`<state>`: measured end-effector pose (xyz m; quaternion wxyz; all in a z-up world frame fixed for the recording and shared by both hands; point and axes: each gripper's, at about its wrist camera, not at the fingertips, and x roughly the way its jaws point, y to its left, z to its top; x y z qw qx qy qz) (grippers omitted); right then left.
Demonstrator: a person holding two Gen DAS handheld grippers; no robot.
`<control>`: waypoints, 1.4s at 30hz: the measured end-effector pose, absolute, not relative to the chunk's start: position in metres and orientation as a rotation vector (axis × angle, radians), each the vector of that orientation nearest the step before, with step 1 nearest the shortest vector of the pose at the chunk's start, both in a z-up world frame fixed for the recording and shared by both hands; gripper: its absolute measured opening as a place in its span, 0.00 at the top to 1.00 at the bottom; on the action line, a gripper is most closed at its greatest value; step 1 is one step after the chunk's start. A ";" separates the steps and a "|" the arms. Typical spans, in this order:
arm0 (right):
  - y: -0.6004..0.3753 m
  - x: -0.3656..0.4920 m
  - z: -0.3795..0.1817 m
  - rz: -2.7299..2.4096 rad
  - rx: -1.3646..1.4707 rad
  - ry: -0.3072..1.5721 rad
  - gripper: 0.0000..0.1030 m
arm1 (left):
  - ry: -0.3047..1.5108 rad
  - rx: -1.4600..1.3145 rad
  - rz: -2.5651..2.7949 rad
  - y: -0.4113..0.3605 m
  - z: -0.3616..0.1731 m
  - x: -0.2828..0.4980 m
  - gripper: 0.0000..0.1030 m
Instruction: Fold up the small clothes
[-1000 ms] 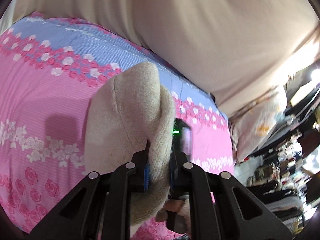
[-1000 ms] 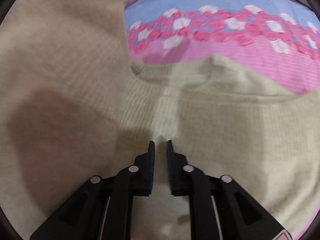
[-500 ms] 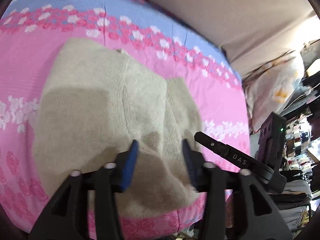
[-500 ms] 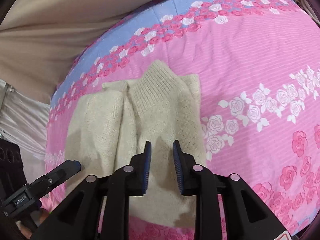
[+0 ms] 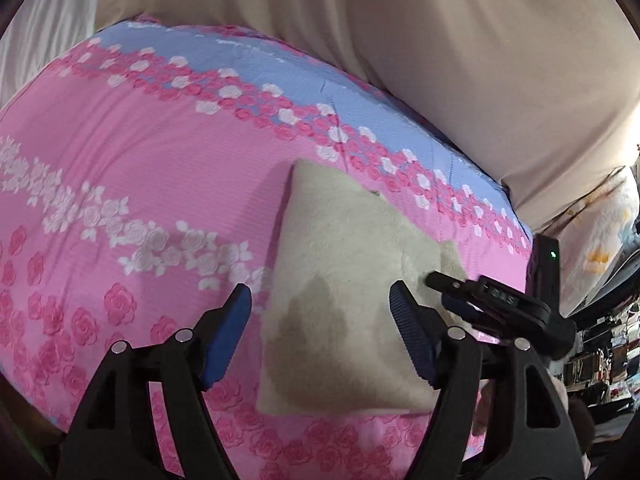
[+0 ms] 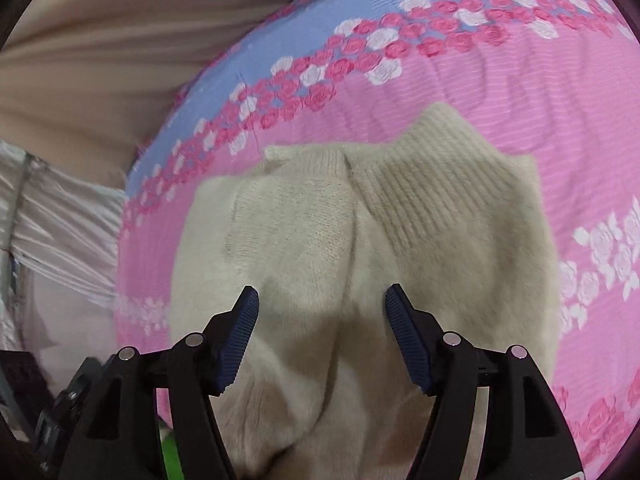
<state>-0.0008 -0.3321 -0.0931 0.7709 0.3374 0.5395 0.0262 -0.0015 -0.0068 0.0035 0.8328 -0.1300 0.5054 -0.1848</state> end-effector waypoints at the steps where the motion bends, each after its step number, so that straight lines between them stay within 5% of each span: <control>1: -0.326 0.002 -0.089 0.093 0.739 1.166 0.85 | 1.075 -0.282 -0.390 -0.005 0.003 -0.003 0.33; 5: -0.331 -0.012 -0.026 0.175 0.753 0.981 0.87 | 1.045 -0.278 -0.389 0.000 0.010 -0.007 0.32; 8: -0.353 -0.039 0.007 0.130 0.711 0.901 1.00 | 1.028 -0.266 -0.392 -0.001 0.013 -0.007 0.28; 11: -0.381 -0.056 -0.019 -0.030 0.611 0.990 0.95 | 1.047 -0.263 -0.403 -0.008 0.009 -0.008 0.28; 15: -0.399 -0.083 -0.059 -0.048 0.818 1.051 0.89 | 1.076 -0.239 -0.412 -0.022 0.004 -0.007 0.27; 16: -0.395 -0.088 -0.055 -0.006 0.852 1.018 0.80 | 1.076 -0.238 -0.410 -0.023 0.004 -0.007 0.27; 17: -0.391 -0.091 -0.051 0.017 0.861 1.000 0.54 | 1.077 -0.237 -0.404 -0.024 0.004 -0.006 0.24; 19: -0.374 -0.086 -0.041 0.071 0.838 0.979 0.37 | 1.087 -0.236 -0.384 -0.027 0.000 -0.002 0.24; 25: -0.319 -0.041 -0.071 0.175 0.792 1.149 0.37 | 1.090 -0.227 -0.378 -0.026 -0.001 -0.004 0.23; 27: -0.300 -0.033 -0.081 0.211 0.772 1.176 0.76 | 1.097 -0.240 -0.362 -0.018 -0.003 -0.002 0.23; 29: -0.296 -0.035 -0.061 0.227 0.743 1.102 0.86 | 1.097 -0.254 -0.339 -0.009 -0.004 -0.001 0.23; 34: -0.323 -0.058 0.011 0.149 0.593 0.940 0.87 | 1.079 -0.280 -0.291 0.013 -0.002 -0.001 0.23; 37: -0.337 -0.054 -0.042 0.052 0.447 1.125 0.72 | 1.103 -0.298 -0.281 0.015 -0.009 -0.001 0.23; 39: -0.346 -0.059 -0.080 -0.004 0.498 1.230 0.71 | 1.116 -0.301 -0.291 0.013 -0.011 -0.002 0.23; 40: -0.350 -0.066 -0.081 0.008 0.566 1.196 0.70 | 1.115 -0.287 -0.299 0.010 -0.010 -0.004 0.23; 42: -0.354 -0.078 -0.069 0.002 0.634 1.119 0.54 | 1.102 -0.271 -0.311 0.008 -0.007 -0.006 0.22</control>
